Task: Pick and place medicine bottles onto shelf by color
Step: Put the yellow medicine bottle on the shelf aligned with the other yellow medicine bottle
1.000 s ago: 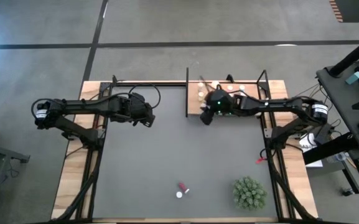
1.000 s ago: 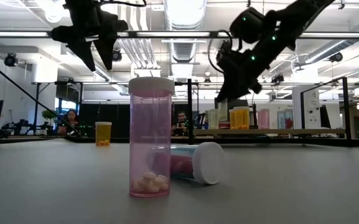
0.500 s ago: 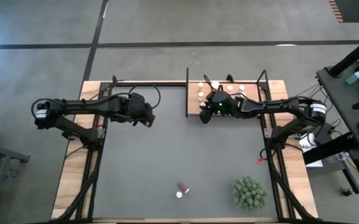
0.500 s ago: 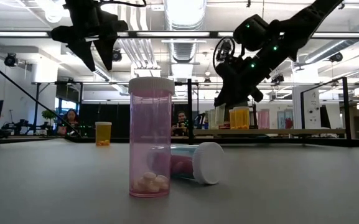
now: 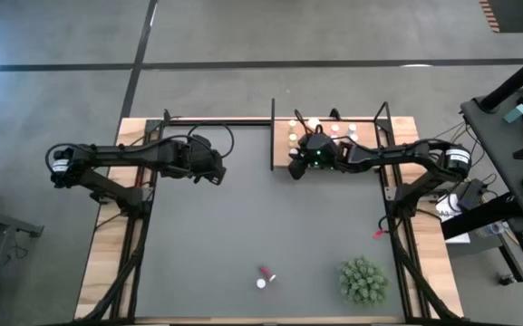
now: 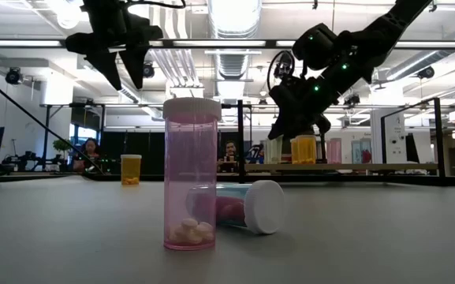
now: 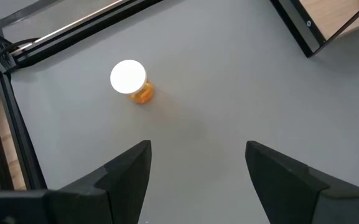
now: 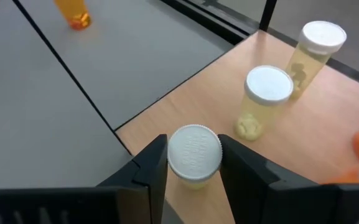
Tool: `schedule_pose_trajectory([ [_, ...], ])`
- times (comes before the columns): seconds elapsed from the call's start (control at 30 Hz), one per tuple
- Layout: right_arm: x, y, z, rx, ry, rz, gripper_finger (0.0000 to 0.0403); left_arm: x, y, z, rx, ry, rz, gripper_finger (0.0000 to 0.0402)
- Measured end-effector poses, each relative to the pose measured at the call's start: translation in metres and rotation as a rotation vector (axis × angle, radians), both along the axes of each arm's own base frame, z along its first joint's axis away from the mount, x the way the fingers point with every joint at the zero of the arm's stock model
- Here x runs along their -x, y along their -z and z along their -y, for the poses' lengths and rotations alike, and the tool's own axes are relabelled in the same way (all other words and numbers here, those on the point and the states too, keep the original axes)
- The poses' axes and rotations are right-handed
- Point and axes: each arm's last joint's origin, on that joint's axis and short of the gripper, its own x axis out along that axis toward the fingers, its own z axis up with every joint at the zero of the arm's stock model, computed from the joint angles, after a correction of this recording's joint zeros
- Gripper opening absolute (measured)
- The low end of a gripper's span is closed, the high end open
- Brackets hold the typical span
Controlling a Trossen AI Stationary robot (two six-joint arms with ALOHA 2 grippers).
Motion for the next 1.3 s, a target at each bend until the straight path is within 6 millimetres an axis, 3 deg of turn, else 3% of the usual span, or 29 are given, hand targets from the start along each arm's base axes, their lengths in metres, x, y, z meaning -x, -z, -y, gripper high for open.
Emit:
schedule_pose_trajectory([
  [0.83,0.0009,0.0014,0.0009,0.000,0.001,-0.016,0.0138,0.0000,0.0000,-0.0001,-0.001,-0.001,0.000,0.0244],
  [1.3,0.0008,0.0012,0.0009,-0.001,0.001,-0.015,0.0182,0.0000,-0.0001,-0.0002,-0.007,-0.003,0.001,0.0244],
])
